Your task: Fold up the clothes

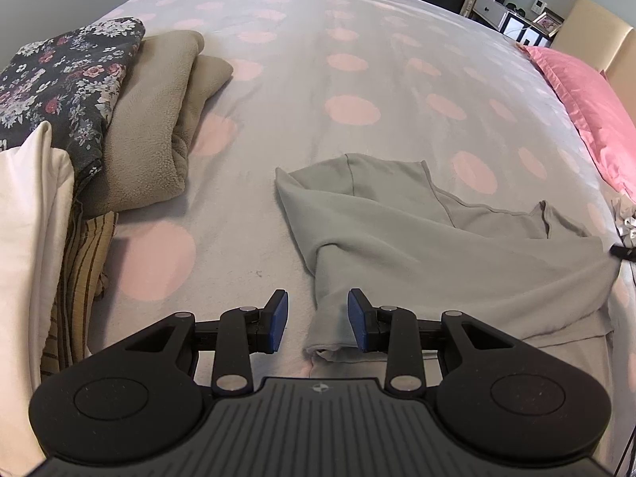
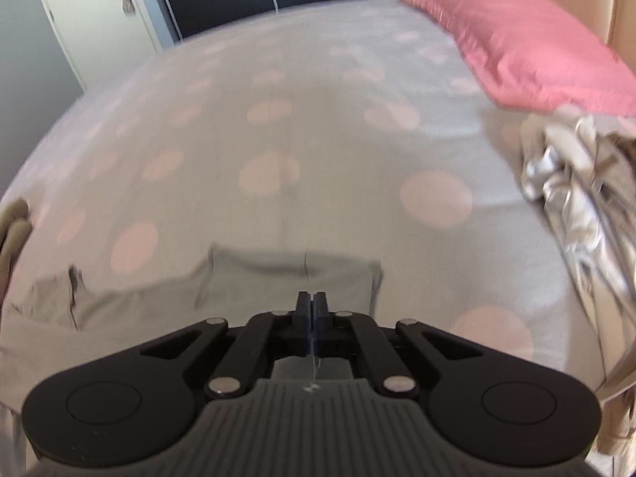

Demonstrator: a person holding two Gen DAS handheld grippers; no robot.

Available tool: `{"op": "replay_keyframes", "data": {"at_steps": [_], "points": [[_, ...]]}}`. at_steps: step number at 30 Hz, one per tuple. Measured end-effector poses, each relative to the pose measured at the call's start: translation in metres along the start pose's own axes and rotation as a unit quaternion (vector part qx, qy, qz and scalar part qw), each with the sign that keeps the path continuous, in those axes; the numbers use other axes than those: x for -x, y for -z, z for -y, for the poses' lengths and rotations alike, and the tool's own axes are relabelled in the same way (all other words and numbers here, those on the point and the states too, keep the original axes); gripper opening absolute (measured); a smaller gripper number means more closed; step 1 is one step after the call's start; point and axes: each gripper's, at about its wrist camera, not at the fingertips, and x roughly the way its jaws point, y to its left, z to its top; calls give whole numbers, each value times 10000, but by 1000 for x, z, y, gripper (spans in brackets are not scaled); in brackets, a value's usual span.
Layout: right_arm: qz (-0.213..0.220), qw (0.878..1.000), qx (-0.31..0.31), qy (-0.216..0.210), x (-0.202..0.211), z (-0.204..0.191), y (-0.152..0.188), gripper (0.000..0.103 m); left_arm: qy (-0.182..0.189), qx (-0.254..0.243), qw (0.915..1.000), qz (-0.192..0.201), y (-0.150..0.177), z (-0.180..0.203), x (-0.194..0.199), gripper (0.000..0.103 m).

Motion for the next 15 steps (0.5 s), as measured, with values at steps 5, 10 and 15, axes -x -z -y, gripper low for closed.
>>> {"op": "replay_keyframes", "data": {"at_steps": [5,10,15], "points": [[-58,9998,-101,144,-5,5,0,13,-7,44,10000,-42,-1,-2,-3,31],[-155,9991,-379,-78,2,21,1,20,27,-54,10000,-65,0,1,-4,31],[-681,9953,-547,-417,0,28,12,20,10,-166,9998,-73,2,4,-3,31]]}}
